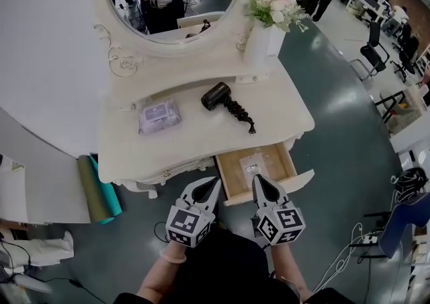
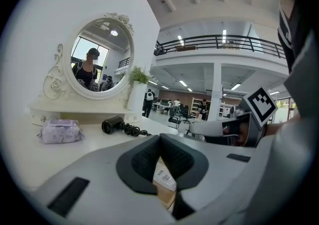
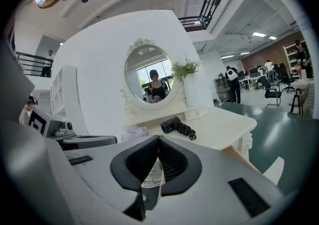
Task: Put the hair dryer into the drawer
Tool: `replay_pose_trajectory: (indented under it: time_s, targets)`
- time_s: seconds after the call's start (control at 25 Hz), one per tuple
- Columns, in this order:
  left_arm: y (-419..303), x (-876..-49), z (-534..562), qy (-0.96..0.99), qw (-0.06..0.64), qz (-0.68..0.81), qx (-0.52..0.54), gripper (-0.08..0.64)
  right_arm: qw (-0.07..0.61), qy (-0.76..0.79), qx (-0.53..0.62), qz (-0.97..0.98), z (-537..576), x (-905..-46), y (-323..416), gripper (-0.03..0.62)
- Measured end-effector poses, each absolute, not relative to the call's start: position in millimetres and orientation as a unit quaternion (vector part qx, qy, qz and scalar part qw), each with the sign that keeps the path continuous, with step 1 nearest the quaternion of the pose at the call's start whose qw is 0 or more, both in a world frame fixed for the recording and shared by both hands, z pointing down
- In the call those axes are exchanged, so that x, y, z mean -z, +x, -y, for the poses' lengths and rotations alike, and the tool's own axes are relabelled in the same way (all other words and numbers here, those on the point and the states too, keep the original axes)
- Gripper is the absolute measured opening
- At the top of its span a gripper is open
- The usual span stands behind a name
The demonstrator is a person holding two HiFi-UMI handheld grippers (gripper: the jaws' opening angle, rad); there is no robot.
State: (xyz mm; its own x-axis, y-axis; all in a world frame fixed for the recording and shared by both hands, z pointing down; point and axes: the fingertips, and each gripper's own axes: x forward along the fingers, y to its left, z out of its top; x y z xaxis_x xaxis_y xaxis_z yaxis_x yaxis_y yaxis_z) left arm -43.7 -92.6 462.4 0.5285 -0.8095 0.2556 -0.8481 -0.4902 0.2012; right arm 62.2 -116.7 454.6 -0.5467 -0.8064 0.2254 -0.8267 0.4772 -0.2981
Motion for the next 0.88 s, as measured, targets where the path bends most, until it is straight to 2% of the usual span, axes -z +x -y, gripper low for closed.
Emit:
replay_pose_trajectory:
  time_s: [0.52,0.88]
  targets:
    - [-61.2,-458.9,192.4,0.863,0.159,0.476,-0.047,0.022,0.033,0.491,-0.166,0.855,193.4,-438.3,58.0,0.028]
    - [-66.1,-451.4,259.5,0.869,0.151,0.469,-0.048,0.022,0.066,0.481,-0.161,0.859,257.7,-434.6,43.8,0.028]
